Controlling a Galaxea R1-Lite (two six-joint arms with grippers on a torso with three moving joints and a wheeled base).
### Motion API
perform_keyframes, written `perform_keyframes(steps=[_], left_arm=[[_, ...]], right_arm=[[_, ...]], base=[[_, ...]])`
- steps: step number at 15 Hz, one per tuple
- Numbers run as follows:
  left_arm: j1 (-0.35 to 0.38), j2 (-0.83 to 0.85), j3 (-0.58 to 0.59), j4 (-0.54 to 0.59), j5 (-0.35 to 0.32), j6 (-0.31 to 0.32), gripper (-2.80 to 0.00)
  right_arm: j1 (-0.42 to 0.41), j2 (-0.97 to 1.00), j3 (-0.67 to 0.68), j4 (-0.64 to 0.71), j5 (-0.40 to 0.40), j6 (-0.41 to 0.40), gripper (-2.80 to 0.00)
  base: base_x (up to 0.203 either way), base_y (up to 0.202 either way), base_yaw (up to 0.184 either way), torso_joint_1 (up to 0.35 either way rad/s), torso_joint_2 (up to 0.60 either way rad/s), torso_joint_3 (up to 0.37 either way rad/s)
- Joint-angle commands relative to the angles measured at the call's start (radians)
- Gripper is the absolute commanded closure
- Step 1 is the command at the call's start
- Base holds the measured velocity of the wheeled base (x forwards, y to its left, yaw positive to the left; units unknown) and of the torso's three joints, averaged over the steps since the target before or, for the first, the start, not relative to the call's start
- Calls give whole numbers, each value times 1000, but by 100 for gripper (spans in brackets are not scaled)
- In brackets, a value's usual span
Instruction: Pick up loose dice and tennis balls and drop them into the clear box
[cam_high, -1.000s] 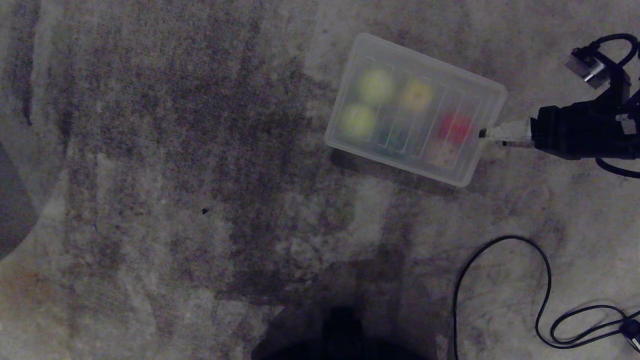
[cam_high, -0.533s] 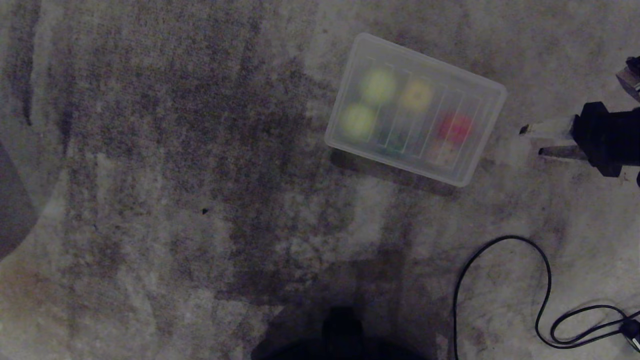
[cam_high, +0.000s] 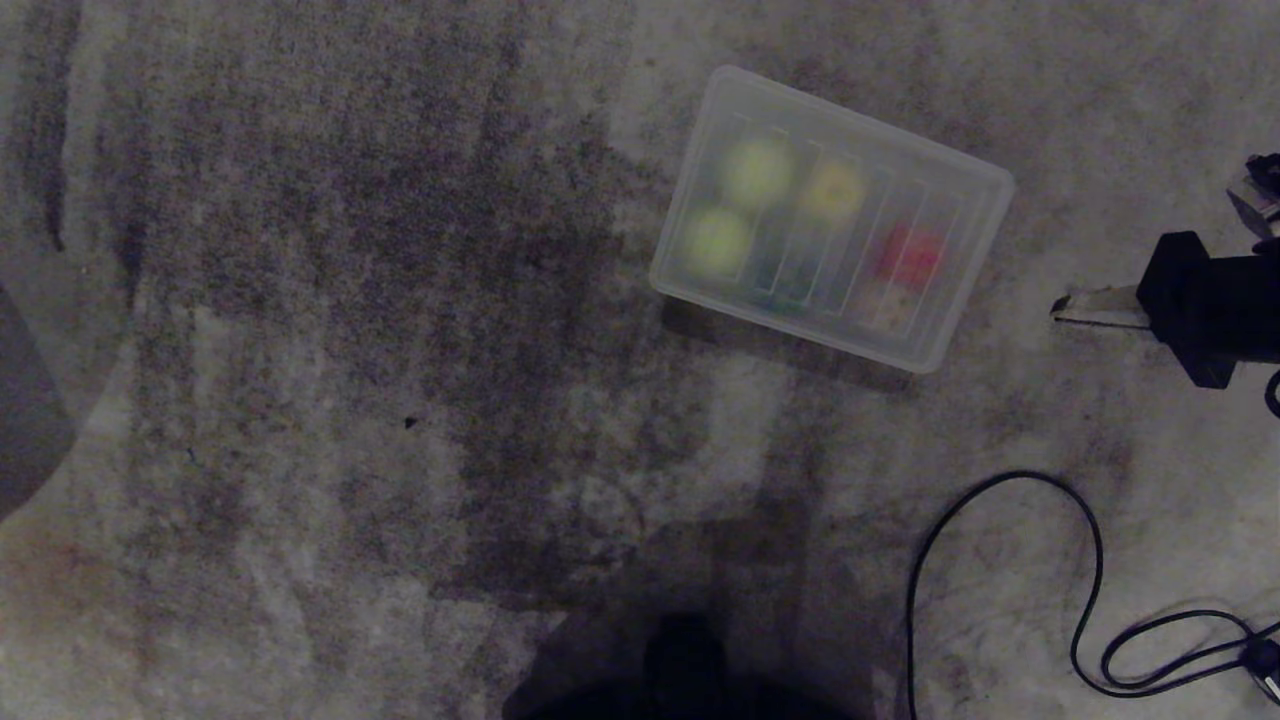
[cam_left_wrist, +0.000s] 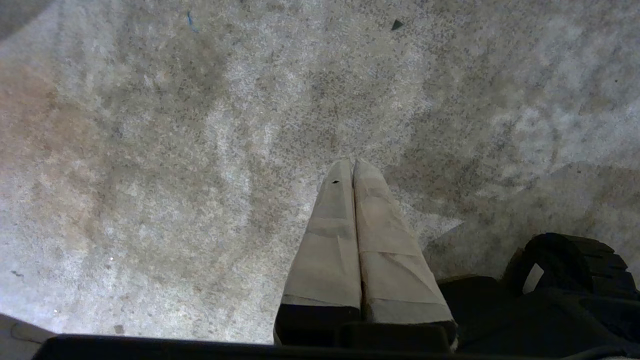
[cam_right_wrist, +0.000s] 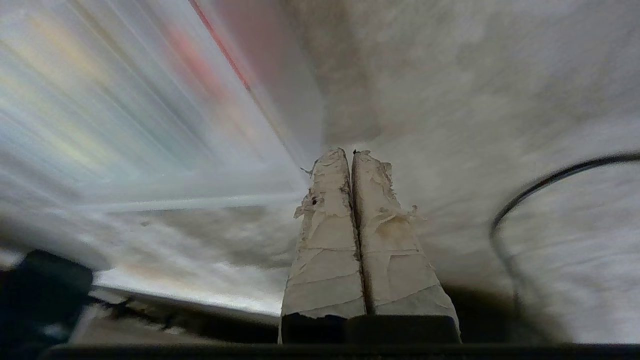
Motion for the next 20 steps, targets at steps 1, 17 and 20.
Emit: perform_keyframes(steps=[1,17,20], left_arm=[[-1,1,2,0,1,-1,0],[-1,1,2,0,1,-1,0],[0,1,2,0,1,-1,0]], right_arm=[[67,2,-5,6,-2,75,0],[265,255,-375,-62,-154,227,0],[260,276,-375,-75,-158,225,0]], base=[[0,0,0,0,0,0],[0,0,0,0,0,0],[0,0,0,0,0,0]])
